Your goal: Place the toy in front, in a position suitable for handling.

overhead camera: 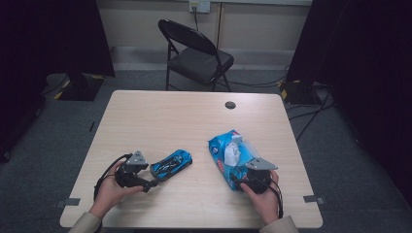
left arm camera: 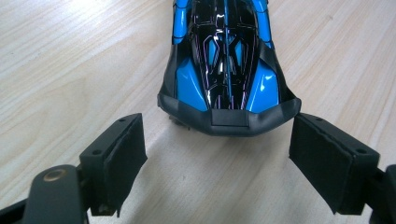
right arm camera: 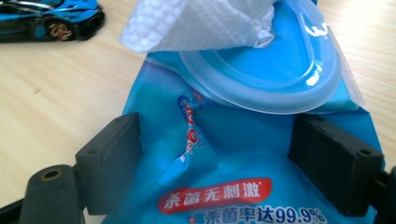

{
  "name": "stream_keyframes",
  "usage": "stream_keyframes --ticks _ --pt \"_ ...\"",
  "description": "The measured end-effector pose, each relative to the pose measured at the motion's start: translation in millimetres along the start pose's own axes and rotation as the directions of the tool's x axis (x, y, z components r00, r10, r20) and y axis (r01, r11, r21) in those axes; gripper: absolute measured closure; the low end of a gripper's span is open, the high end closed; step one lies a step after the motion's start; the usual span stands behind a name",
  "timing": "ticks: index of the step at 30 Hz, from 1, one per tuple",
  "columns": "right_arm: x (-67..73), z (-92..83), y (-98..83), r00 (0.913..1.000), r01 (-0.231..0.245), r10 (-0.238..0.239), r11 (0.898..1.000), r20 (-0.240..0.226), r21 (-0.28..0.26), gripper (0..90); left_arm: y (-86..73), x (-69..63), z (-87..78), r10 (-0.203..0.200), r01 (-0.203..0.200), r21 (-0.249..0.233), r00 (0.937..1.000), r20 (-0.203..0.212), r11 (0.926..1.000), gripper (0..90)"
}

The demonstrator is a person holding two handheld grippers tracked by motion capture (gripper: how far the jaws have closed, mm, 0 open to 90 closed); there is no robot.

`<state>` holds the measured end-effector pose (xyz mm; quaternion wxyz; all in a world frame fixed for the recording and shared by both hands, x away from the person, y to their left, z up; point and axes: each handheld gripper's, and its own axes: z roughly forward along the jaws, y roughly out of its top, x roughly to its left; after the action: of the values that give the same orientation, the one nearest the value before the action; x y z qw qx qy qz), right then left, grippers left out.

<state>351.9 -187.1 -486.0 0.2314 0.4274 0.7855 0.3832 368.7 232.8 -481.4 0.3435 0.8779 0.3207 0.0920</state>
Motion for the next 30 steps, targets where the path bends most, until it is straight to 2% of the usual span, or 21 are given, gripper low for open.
stream_keyframes --ticks 13,22,30 --pt "-10.1 28.3 14.8 0.9966 -0.034 0.037 0.999 0.074 -0.031 16.6 -1.7 0.4 -5.3 0.000 0.000 -0.013 0.9999 0.016 0.9999 17.9" --pt "-22.3 42.2 22.4 0.9939 -0.049 0.053 0.998 0.097 -0.045 16.5 -3.2 -1.5 -4.2 -0.013 0.013 -0.015 0.9995 0.029 0.9998 17.0" --pt "-35.9 52.8 28.4 0.9928 -0.058 0.063 0.997 0.102 -0.054 16.6 -6.7 -4.2 2.0 -0.010 0.010 -0.006 0.9999 0.011 0.9999 16.4"
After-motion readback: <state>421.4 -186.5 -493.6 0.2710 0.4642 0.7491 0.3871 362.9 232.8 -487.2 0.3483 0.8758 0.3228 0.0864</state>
